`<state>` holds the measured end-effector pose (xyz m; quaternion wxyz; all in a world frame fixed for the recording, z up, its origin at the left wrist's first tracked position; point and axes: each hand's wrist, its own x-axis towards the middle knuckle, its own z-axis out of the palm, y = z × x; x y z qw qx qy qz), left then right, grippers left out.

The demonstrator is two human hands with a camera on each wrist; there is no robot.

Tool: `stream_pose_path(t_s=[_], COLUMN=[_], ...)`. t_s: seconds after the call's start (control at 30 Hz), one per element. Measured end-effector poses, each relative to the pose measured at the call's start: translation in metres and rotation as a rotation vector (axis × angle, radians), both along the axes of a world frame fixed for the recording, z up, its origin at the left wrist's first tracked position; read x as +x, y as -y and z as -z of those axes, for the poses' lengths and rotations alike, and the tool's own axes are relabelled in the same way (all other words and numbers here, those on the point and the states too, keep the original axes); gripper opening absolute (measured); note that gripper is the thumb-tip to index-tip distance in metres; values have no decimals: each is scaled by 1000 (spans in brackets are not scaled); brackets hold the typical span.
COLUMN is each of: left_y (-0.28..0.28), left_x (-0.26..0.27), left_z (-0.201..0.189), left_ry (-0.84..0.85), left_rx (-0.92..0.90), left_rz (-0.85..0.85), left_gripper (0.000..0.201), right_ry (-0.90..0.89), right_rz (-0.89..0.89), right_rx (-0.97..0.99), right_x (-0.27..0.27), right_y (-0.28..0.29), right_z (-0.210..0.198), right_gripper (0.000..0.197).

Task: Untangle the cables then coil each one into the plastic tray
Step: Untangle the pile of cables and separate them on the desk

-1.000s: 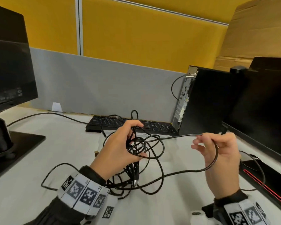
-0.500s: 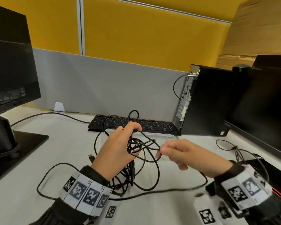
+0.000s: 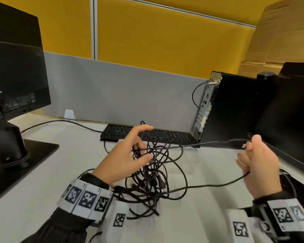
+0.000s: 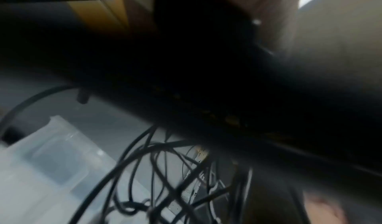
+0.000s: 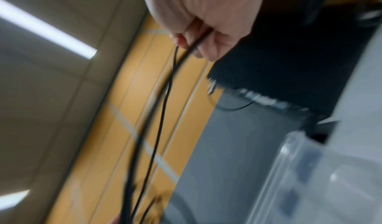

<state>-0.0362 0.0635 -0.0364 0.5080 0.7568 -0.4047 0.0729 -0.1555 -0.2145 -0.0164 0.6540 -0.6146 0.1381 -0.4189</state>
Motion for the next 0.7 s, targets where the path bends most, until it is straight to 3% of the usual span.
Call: stream_pose_path(t_s=[0.03,0.1,0.17,0.23,0.3,0.4,0.47,0.57,0.7], left_y=[-2,-3,0,5,9,14,14,13,1], left_x=[4,6,3,-1,-3,-4,-4,1,14], left_z=[1,1,-1,0,2,5,6,6,7], left_ry=[6,58,99,122,129,123,158,204,108], left_rx=[-24,-26,-17,-4,-2,-41,-72,-156,-126], left_rz=[-1,-39,-36,-20,-28,-65,-108,-196,-206], left_gripper=[61,61,59,57,54,58,64,72,69], right_ry=[-113,-398,-617,-745,-768,-674,-552,-352,-121], right_rz=[39,60,-30,-186,-330,-611,-677,-466,-189], right_rx=[-115,-549,-892,-1031,-1093,-1063,-939,-760,-329], right_x=[-1,-3,-4,-1,7,18,22,22,15], right_y=[9,20,11,-8,-30,-67,-81,-78,-45], right_z=[4,13,17,15,20,30,30,15,4], right_gripper=[35,35,21,9,11,13,12,21,21])
